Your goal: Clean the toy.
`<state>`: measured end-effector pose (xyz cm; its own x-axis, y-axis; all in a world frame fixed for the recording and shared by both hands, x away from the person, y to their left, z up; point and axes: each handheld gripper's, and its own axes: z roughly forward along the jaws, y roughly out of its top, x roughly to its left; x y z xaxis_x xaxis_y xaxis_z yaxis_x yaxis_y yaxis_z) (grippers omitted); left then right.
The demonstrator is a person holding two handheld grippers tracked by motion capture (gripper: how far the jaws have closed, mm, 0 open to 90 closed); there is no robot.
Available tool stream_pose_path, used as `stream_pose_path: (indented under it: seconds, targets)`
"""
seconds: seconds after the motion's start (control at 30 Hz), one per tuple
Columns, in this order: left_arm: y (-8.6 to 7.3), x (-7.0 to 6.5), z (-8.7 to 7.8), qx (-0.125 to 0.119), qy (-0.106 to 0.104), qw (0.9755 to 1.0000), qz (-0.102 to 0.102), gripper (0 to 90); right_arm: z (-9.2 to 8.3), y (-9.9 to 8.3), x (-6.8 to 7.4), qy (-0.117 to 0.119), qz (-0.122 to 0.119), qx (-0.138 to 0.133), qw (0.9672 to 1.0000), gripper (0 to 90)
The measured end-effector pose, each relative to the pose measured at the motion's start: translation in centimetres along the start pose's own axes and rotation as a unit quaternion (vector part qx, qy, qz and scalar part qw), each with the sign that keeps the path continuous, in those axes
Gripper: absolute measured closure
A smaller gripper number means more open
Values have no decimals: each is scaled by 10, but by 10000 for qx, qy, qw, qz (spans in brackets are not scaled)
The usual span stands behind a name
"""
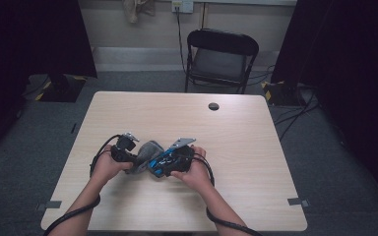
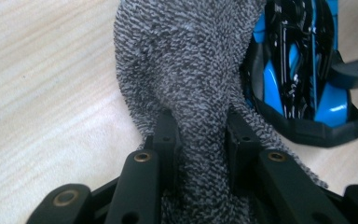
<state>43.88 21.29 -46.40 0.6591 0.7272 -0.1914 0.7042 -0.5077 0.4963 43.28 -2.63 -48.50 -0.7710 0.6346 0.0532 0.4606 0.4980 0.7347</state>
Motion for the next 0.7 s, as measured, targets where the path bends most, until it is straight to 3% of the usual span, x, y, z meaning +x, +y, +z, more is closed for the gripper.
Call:
stream_pose_path:
  seconds: [0.43, 0.7]
  targets:
    - [-24, -1, -13, -99, -115, 9999, -11, 701, 0, 0, 0, -6, 3, -11, 10000, 59]
    - [-40, 7, -27, -53, 63, 9999, -83, 695, 0, 0, 0, -10, 15, -21, 10000, 59]
